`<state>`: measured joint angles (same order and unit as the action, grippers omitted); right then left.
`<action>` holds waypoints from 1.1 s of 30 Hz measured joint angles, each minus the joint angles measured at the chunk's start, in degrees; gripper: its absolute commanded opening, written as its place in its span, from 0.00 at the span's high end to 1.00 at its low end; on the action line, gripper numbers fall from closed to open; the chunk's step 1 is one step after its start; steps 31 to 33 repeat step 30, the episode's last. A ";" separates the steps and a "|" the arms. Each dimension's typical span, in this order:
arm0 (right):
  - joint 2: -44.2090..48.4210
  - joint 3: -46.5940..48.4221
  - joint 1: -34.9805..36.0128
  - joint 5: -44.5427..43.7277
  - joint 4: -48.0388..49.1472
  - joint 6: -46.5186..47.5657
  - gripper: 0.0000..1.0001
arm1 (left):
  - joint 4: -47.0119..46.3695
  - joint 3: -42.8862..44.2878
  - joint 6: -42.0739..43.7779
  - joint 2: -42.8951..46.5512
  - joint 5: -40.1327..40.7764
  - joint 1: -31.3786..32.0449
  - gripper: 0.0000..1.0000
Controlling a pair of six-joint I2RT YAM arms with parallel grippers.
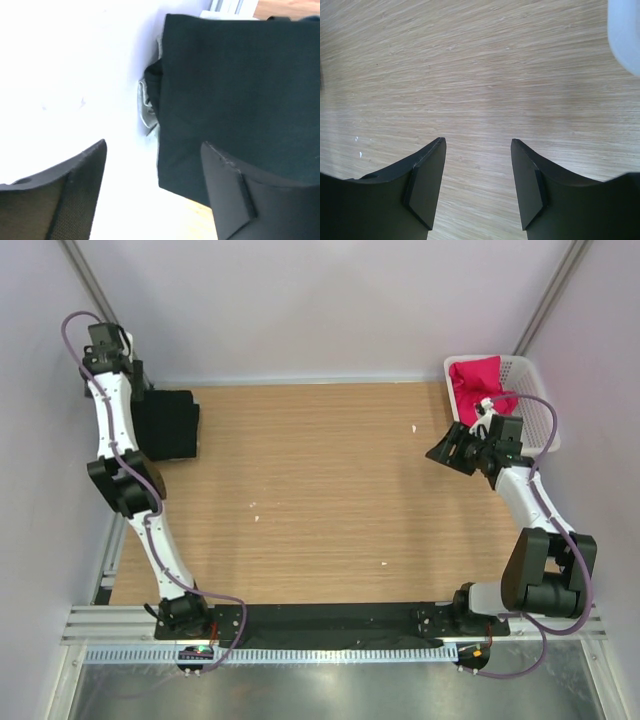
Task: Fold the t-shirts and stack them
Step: Neatly place the folded tshirt to the corner
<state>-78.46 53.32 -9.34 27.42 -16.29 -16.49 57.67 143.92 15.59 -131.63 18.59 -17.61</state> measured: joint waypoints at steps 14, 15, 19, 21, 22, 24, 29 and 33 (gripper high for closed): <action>0.07 13.64 -0.92 -6.73 -1.16 6.27 0.03 | -12.52 -18.82 -6.84 28.22 -7.80 20.37 0.07; -0.11 15.21 -0.94 -8.33 -2.36 6.49 0.00 | -12.98 -20.35 -8.15 30.71 -9.84 21.70 0.07; -3.30 22.77 -0.94 -15.08 -9.05 6.62 0.00 | -12.66 -25.57 -12.57 36.22 -16.83 23.54 0.03; -5.18 26.10 -0.96 -19.26 -12.26 6.01 0.00 | -12.50 -27.58 -14.80 36.39 -19.06 23.45 0.00; -5.68 27.04 -0.96 -21.59 -13.31 5.75 0.00 | -12.17 -28.81 -15.87 36.02 -20.11 23.32 0.01; -5.73 27.56 -1.03 -24.15 -14.73 5.51 0.00 | -11.06 -30.08 -17.27 34.71 -21.38 23.26 0.00; -5.18 29.03 -1.05 -27.30 -17.03 4.94 0.00 | -10.47 -30.58 -19.71 31.74 -22.71 23.26 0.00; -4.92 29.20 -1.05 -27.54 -17.16 4.87 0.00 | -10.58 -30.95 -20.04 31.71 -22.73 23.23 0.01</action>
